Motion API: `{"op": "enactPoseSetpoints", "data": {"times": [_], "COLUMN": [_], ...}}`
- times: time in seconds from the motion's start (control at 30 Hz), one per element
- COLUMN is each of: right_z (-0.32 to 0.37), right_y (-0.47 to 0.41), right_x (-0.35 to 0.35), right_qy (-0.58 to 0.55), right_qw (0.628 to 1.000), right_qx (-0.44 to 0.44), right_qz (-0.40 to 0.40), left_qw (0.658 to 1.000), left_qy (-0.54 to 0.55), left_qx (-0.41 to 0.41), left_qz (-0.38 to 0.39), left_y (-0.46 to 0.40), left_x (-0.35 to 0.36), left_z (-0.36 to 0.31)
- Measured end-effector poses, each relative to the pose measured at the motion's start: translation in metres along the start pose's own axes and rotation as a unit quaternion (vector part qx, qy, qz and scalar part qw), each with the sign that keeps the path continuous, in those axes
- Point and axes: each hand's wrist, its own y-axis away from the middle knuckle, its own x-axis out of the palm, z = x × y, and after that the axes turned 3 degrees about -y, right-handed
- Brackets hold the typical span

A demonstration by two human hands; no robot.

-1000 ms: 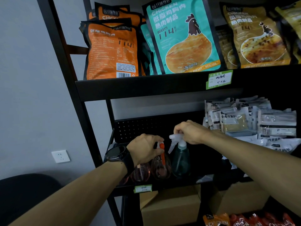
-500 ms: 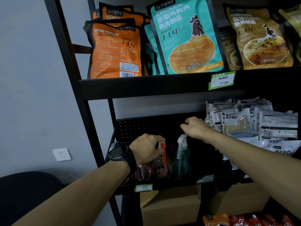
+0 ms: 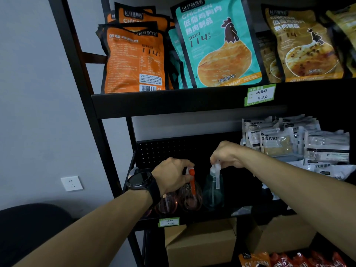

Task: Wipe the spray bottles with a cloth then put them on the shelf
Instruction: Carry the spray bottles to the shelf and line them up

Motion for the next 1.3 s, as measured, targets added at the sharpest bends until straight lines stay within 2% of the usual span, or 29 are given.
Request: {"op": "enactPoseSetpoints", "data": {"times": [0.17, 0.43, 0.8, 1.3], "right_z": [0.003, 0.005, 0.011, 0.004], "right_y": [0.005, 0.008, 0.014, 0.015], "right_x": [-0.001, 0.003, -0.004, -0.004], "right_qy": [0.018, 0.026, 0.021, 0.012], "right_qw": [0.999, 0.999, 0.996, 0.998], "right_qx": [0.016, 0.019, 0.043, 0.042], "right_qz": [0.035, 0.03, 0.069, 0.044], "left_qw": [1.0, 1.0, 1.0, 0.999], "left_qy": [-0.004, -0.004, -0.008, -0.031], "left_qx": [0.002, 0.003, -0.007, -0.007], "left_qz": [-0.004, -0.002, 0.007, 0.022], "left_y": [0.001, 0.001, 0.0, 0.008], "left_x": [0.001, -0.001, -0.001, -0.01], "left_z": [0.0, -0.002, -0.001, -0.012]}}
